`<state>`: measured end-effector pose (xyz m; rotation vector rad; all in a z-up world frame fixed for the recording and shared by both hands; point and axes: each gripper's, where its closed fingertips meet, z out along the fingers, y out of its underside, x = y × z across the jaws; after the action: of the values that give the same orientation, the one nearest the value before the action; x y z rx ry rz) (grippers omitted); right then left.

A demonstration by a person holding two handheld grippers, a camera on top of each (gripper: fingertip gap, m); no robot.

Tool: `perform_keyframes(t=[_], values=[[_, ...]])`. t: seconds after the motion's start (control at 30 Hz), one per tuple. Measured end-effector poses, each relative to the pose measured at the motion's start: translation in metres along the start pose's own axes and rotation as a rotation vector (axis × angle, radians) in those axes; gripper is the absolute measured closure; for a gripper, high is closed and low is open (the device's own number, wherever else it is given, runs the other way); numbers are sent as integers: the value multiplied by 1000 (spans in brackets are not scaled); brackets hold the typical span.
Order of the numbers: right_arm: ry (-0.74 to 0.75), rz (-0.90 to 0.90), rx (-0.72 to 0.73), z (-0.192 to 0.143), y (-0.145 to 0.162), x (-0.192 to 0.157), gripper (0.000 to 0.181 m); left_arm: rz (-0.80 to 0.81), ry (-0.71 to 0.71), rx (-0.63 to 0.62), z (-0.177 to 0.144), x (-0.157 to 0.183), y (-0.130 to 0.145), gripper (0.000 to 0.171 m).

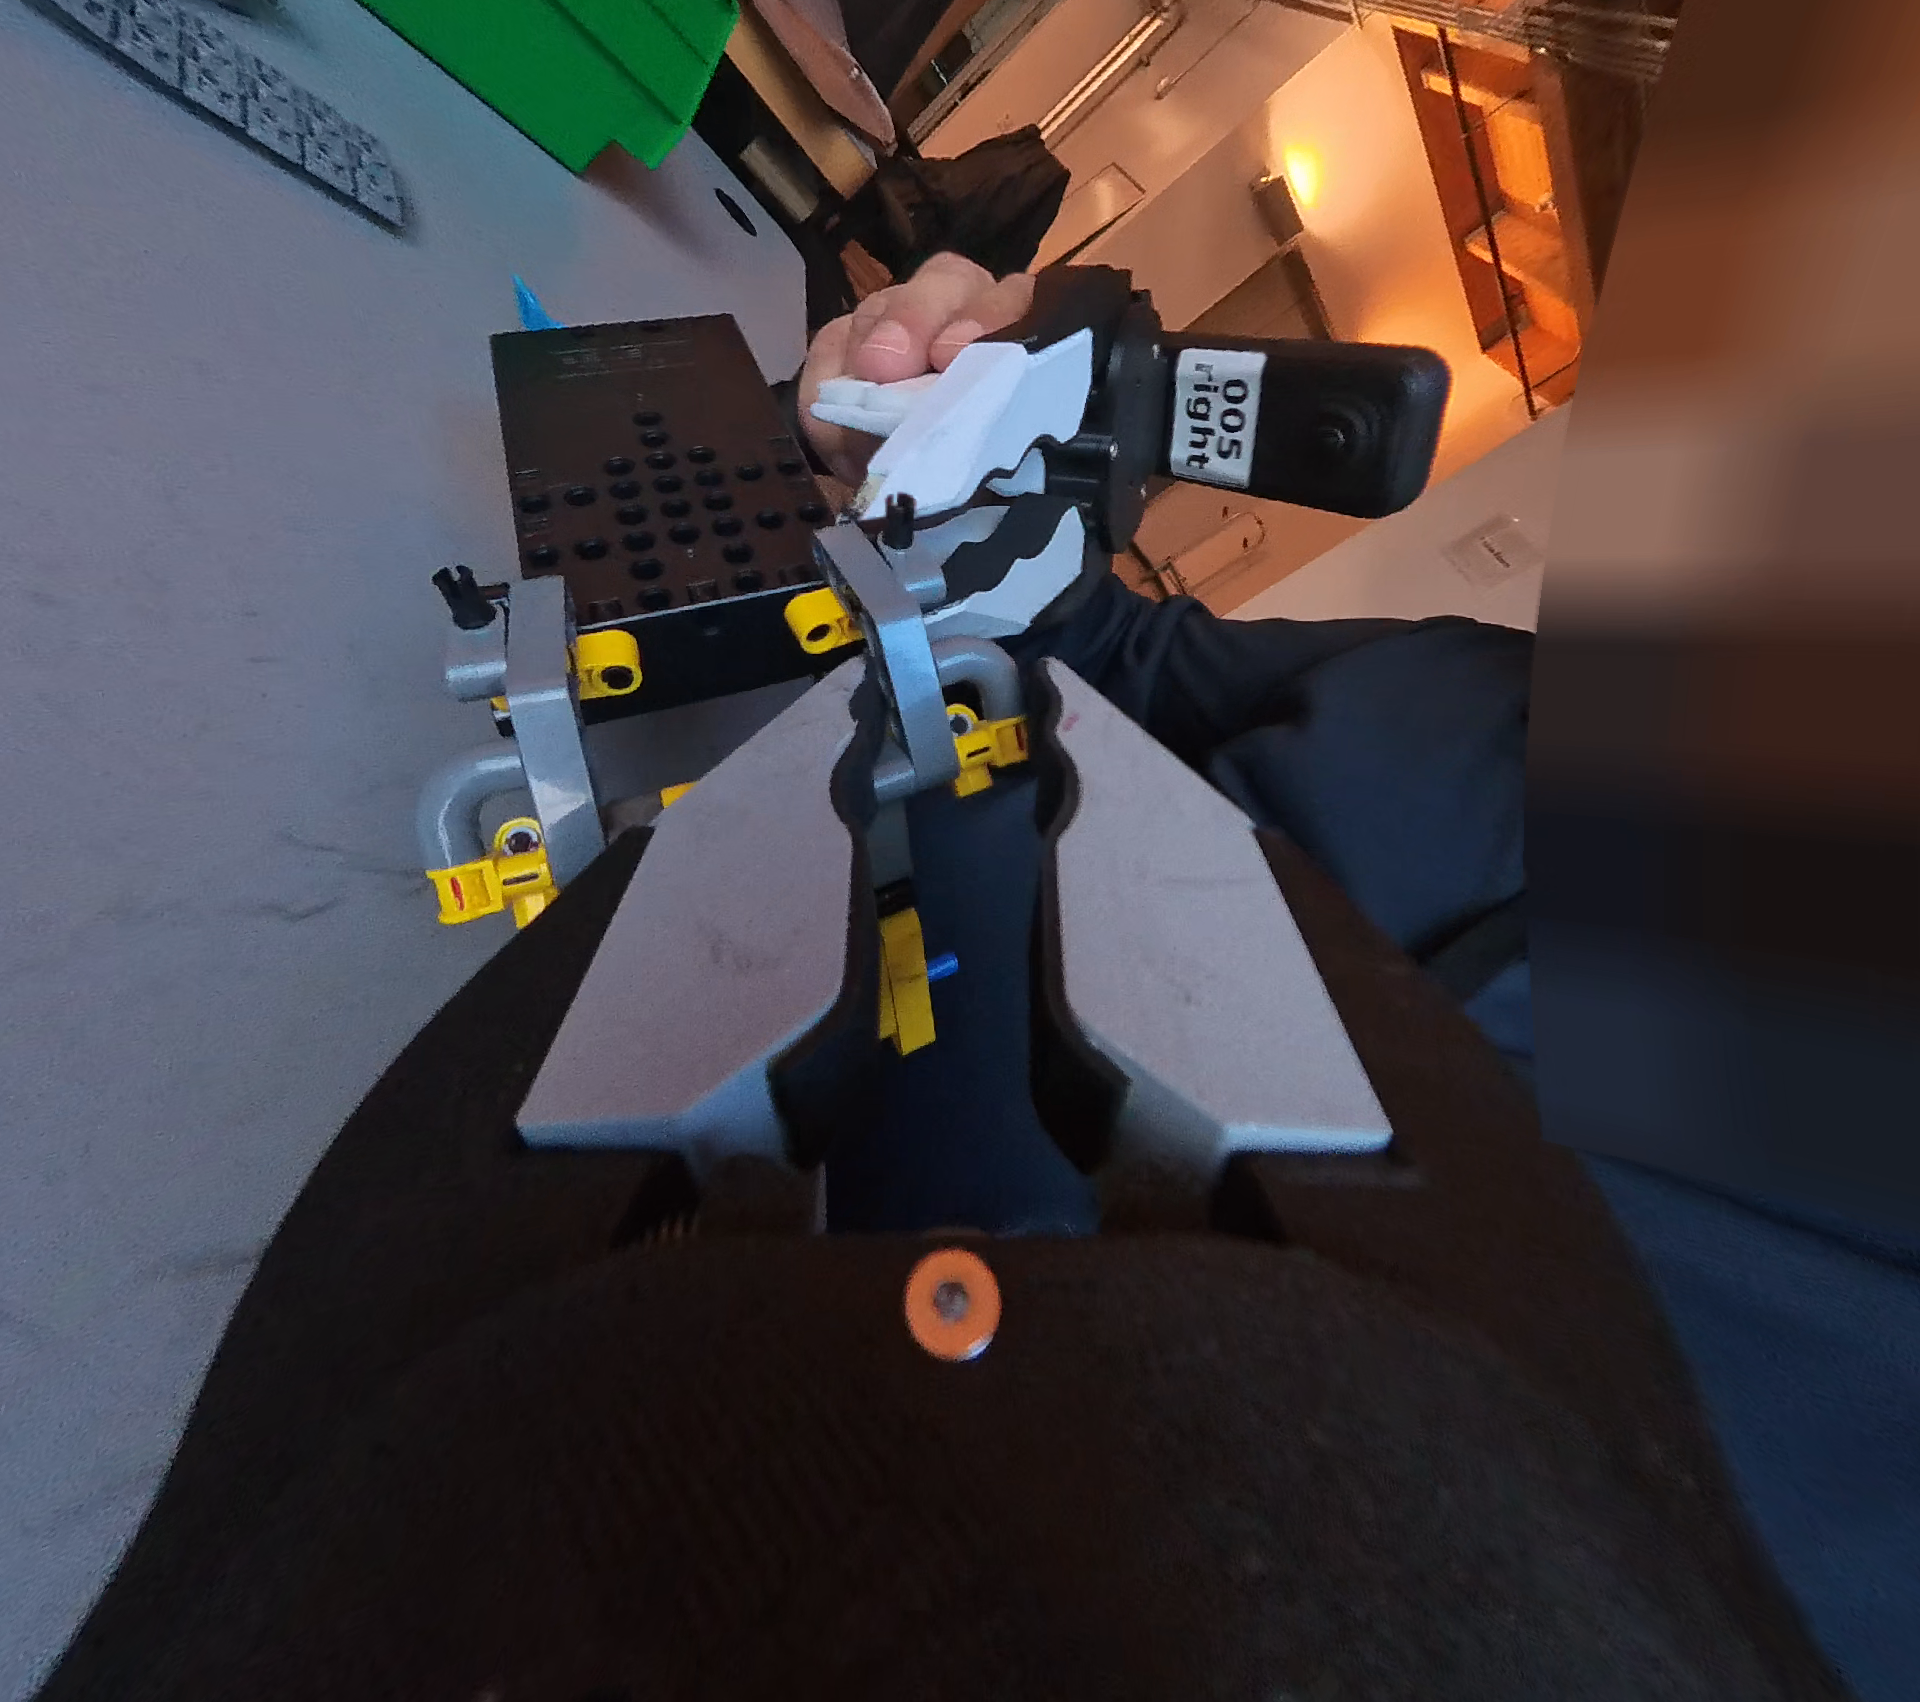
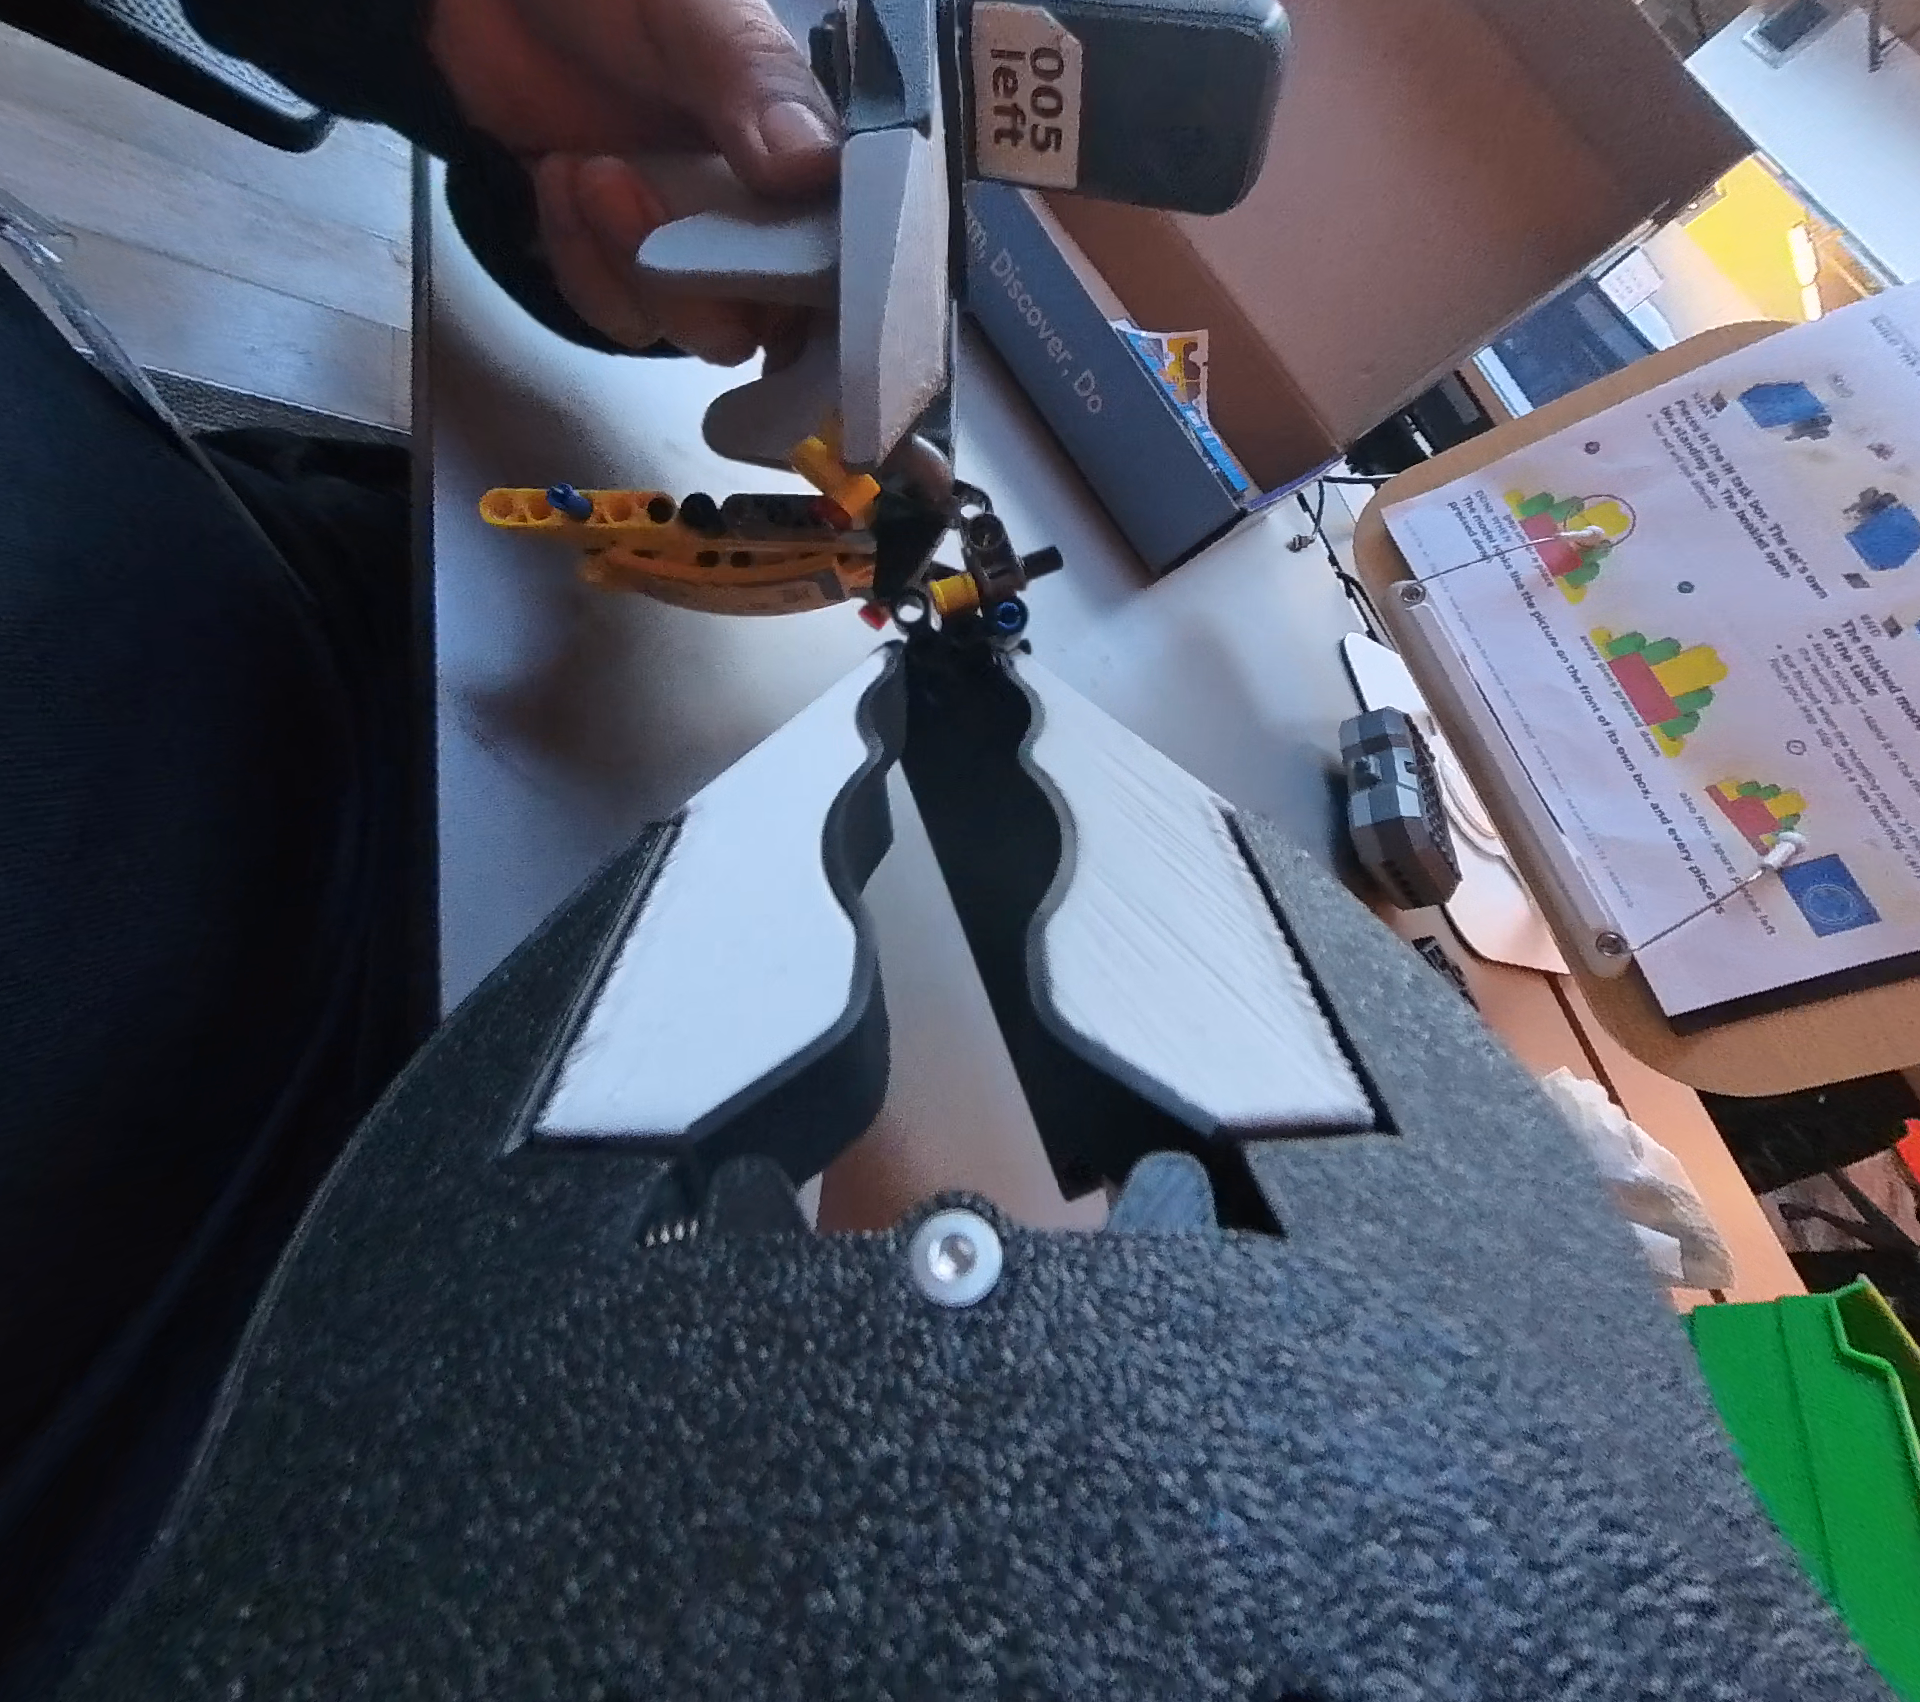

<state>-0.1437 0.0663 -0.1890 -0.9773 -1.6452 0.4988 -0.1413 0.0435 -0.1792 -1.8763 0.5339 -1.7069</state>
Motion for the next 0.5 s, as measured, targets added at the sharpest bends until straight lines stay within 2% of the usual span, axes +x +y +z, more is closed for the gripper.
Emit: perform_keyframes(t=[0.17,0.3,0.37,0.5], values=[[19,-20,-32,4,6,-2,174,-2,-17,11,-1,-7,1,146],[1,-14,-60,9,11,-7,174,70,-99,-24,-5,-14,2,144],[-18,37,-53,12,13,-8,174,167,-202,-58,-11,-20,0,142],[-52,145,-25,13,10,-2,175,518,-491,-115,-30,-19,-19,132]])
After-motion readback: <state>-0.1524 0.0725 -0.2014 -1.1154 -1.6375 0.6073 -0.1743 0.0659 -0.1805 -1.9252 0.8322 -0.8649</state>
